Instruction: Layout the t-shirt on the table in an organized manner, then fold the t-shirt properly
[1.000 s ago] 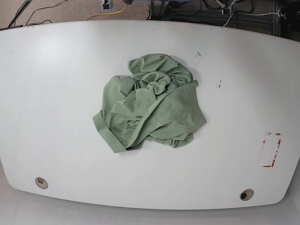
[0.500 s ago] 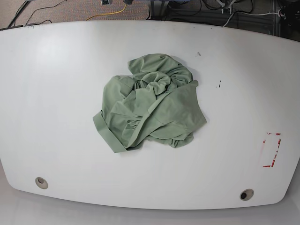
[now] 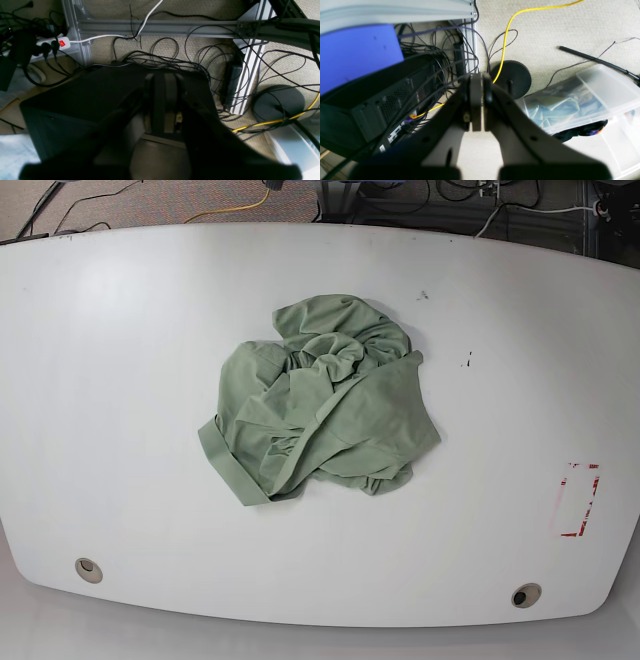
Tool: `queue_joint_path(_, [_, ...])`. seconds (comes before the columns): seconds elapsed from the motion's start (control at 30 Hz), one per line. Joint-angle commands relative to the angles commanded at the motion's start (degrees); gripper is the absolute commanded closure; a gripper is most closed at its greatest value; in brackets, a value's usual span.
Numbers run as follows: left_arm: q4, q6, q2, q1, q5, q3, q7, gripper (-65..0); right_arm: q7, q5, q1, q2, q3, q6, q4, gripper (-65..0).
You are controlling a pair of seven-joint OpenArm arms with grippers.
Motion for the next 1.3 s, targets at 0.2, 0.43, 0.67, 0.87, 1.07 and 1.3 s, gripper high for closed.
queue_joint_path(0.2, [4.13, 0.00, 0.00, 2.73, -0.09, 0.00, -0.09, -5.6, 0.00, 0.00, -2.64, 0.09, 1.93, 0.00, 3.60, -0.6])
queue_joint_path(0.43, [11.60, -0.09, 1.32, 6.95, -0.09, 0.09, -0.09, -5.6, 0.00, 0.00, -7.30, 1.58, 3.52, 0.00, 10.81, -0.6])
queue_joint_path(0.67, [19.25, -0.09, 1.76, 12.31, -0.09, 0.09, -0.09, -5.6, -0.53, 0.00, -13.10, 2.37, 6.07, 0.00, 18.81, -0.6])
queue_joint_path(0.87, [23.74, -0.09, 2.99, 15.65, -0.18, 0.09, -0.09, -5.6, -0.79, 0.00, -17.23, 2.46, 8.26, 0.35, 24.09, -0.6])
queue_joint_path(1.07, [29.80, -3.60, 3.25, 19.69, -1.05, 0.00, -0.09, -5.6, -0.79, 0.00, -21.19, 2.55, 9.32, 0.35, 30.51, -0.6])
queue_joint_path(1.3, [38.33, -9.32, 3.69, 24.97, -8.88, -0.26, 0.18, -5.6, -0.79, 0.18, -25.76, 3.69, 9.32, 0.35, 37.45, -0.6])
